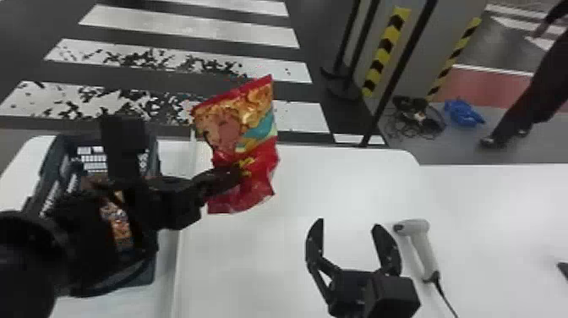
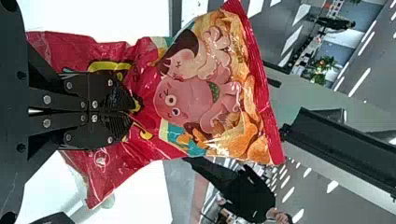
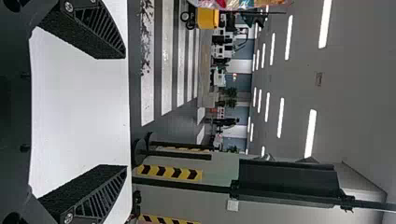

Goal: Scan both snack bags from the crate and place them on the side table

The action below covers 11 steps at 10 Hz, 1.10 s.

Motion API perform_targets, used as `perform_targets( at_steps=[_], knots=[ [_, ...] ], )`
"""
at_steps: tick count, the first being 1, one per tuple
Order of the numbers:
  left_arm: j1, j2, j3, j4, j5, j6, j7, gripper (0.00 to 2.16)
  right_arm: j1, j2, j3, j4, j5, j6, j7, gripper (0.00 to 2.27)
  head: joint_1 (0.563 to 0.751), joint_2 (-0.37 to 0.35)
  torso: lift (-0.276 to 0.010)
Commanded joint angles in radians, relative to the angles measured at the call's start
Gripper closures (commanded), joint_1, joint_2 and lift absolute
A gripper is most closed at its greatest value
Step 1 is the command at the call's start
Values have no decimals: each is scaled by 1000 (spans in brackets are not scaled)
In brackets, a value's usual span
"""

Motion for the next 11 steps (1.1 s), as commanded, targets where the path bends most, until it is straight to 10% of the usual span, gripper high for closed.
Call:
perform_targets(
  at_steps=[1, 6, 11],
  knots=[
    [-27, -4, -82, 93, -16, -75, 19, 2145, 2, 0, 0, -1, -1, 0, 0, 83, 695, -246, -98],
    [-139, -68, -260, 435, -53, -339, 63, 2145, 10, 1, -1, -6, -1, 0, -2, 83, 695, -317, -98],
    [-160, -113, -395, 584, -44, -431, 123, 2145, 3, 3, -4, -7, -3, 0, -3, 83, 695, -350, -98]
  ],
)
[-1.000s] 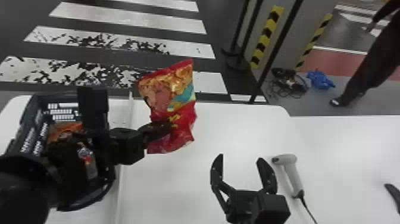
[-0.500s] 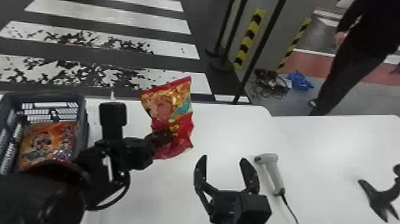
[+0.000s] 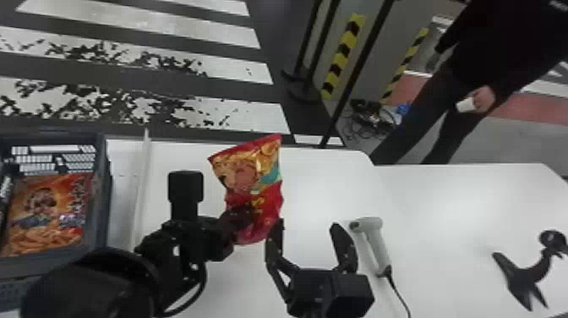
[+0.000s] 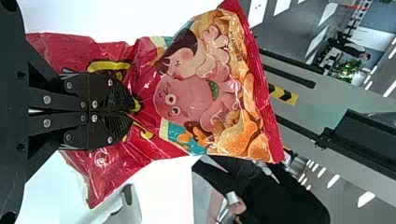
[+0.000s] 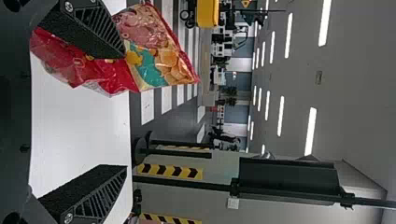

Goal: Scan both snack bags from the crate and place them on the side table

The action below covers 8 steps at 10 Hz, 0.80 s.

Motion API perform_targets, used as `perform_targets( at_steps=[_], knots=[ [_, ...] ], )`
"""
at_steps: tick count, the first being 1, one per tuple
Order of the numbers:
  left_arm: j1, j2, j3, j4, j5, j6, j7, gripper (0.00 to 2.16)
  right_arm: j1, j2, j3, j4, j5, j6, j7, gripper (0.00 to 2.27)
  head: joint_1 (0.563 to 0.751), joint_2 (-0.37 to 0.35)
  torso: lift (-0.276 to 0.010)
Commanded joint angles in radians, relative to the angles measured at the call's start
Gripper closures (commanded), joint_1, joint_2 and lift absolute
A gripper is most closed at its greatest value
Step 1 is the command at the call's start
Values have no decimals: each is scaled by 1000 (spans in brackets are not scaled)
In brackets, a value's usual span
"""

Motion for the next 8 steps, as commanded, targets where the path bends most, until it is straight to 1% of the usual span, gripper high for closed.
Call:
perform_targets(
  at_steps=[1, 2, 3, 4, 5, 6, 7, 8],
  knots=[
    [3, -6, -31, 11, 1, -4, 35, 2138, -3, 0, 0, 2, -3, 0, 0, 83, 695, -350, -98],
    [8, -14, -30, 20, 8, -4, 45, 1531, -3, 0, -2, 3, -3, 0, 0, 83, 695, -350, -98],
    [8, -12, -30, 20, 14, -1, 58, 228, -4, 0, -2, 3, -4, 3, 0, 83, 695, -350, -98],
    [6, -7, -25, 15, 19, 2, 59, -2, -7, 0, -2, 5, -6, 3, 0, 83, 695, -350, -98],
    [6, -7, -22, 11, 22, 2, 61, -2, -9, 0, -3, 5, -7, 3, 0, 83, 695, -350, -98],
    [8, -6, -19, 11, 39, 2, 65, 36, -9, -1, -3, 6, -9, 3, 0, 83, 695, -350, -98],
    [15, 0, -19, -12, 51, -1, 90, 36, -11, -1, -5, 6, -13, 3, 0, 83, 695, -350, -98],
    [38, 9, -21, -88, 13, -1, 147, 33, -12, -1, -8, 9, -15, 3, 0, 83, 695, -350, -98]
  ],
)
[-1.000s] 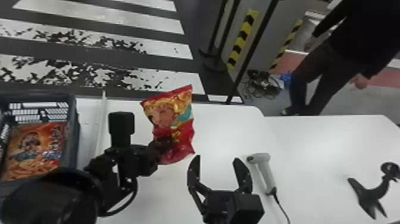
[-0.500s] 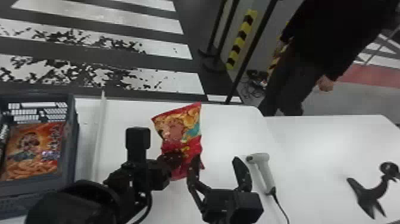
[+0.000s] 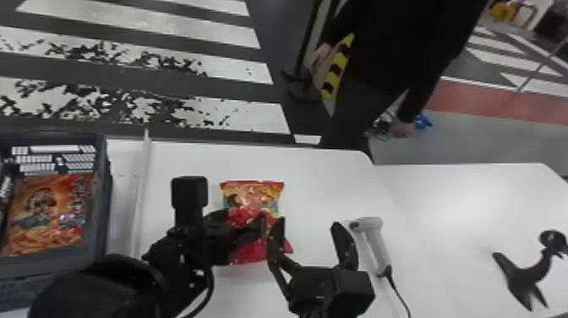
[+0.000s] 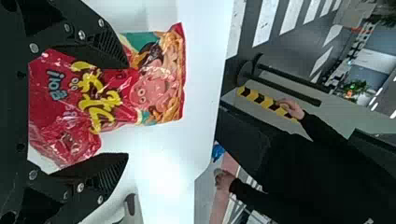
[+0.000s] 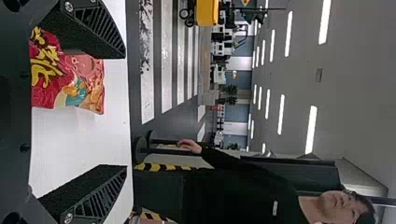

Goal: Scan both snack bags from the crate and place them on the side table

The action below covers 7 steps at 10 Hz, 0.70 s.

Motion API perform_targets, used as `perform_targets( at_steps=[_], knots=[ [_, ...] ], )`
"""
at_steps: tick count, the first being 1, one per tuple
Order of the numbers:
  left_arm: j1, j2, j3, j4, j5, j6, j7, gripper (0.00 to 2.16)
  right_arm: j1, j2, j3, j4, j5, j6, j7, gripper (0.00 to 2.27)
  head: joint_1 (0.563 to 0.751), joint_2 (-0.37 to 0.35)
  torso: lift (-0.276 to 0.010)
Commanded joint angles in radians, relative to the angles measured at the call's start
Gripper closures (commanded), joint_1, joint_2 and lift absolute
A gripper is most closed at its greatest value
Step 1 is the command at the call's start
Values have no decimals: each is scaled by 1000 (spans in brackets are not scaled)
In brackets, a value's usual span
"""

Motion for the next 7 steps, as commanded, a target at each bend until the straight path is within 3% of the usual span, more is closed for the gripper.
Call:
perform_targets(
  at_steps=[1, 2, 3, 5, 7],
  knots=[
    [48, 11, -2, -118, -143, -1, 51, 29, -3, -1, -2, 3, -1, 0, 0, 83, 695, -350, -98],
    [94, 14, 3, -201, -271, 6, 76, 26, -4, -1, -2, 5, -1, 0, 0, 83, 695, -350, -98],
    [128, 28, 9, -276, -359, 39, 82, 26, -7, -1, -2, 5, -1, 0, 0, 83, 695, -350, -98],
    [188, 83, 72, -394, -382, 73, 85, 26, -13, 0, -2, 12, -3, 0, 0, 83, 695, -340, -98],
    [246, 142, 126, -461, -420, 58, 145, 22, -23, 0, -2, 21, -11, 0, 0, 83, 695, -275, -98]
  ],
)
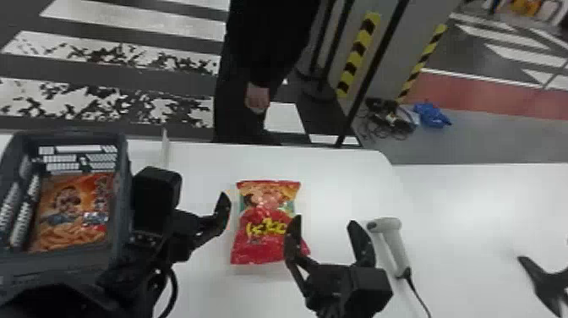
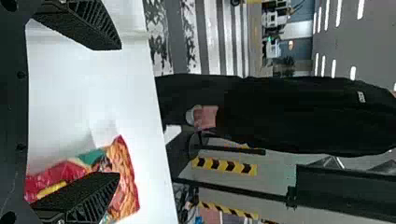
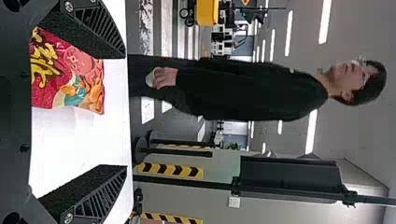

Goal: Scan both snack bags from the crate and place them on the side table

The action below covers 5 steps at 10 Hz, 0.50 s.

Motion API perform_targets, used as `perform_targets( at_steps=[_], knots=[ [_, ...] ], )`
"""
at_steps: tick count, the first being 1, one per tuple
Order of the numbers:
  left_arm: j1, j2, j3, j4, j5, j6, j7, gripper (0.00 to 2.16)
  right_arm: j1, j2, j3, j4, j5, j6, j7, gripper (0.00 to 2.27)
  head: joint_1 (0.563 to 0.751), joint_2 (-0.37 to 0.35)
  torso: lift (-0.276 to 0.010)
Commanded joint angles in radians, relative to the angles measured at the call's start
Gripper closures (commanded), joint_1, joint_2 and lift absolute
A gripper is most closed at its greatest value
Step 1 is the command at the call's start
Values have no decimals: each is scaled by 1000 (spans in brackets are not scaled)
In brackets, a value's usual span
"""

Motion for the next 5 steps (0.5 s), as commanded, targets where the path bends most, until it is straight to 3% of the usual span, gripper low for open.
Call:
perform_targets(
  at_steps=[1, 3, 5],
  knots=[
    [55, 31, 65, -46, -9, 4, 10, 22, -8, 0, 2, 6, -3, 0, 1, 83, 695, -244, -98],
    [126, 39, 153, -123, -17, 1, 22, 19, -18, 0, 3, 10, -8, 0, 1, 83, 695, -191, -98],
    [198, 53, 227, -185, -18, -48, -29, 19, -28, 2, 2, 10, -29, 6, 21, 83, 695, -130, -98]
  ],
)
